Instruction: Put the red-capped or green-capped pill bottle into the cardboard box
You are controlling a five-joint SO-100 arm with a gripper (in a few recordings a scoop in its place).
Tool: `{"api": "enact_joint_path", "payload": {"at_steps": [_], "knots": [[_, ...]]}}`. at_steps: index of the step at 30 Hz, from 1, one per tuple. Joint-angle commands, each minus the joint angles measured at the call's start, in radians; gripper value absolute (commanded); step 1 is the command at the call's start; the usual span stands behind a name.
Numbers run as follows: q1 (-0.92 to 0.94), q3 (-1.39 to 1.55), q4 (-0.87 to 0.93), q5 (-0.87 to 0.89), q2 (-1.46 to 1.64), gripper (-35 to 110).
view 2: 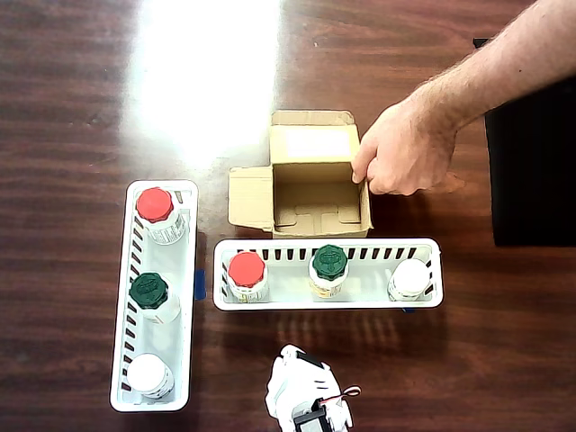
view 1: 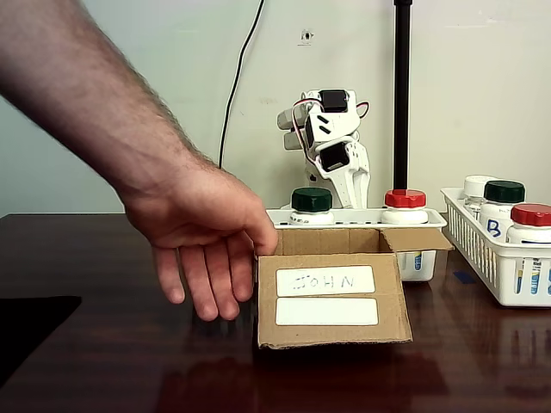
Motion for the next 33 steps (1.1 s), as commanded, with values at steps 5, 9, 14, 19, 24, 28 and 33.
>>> {"api": "enact_joint_path", "payload": {"at_steps": [5, 9, 14, 19, 24, 28, 33], "knots": [[0.476, 0.0, -0.15, 0.517, 0.087, 2], [0.479, 0.0, -0.15, 0.518, 0.087, 2], [0.491, 0.0, -0.152, 0.525, 0.087, 2], [0.502, 0.0, -0.244, 0.52, 0.087, 1], [0.486, -0.009, -0.422, 0.495, 0.089, 1], [0.443, -0.06, -0.488, 0.554, 0.089, 1], [0.307, -0.19, -0.439, 0.675, 0.089, 2]]}}
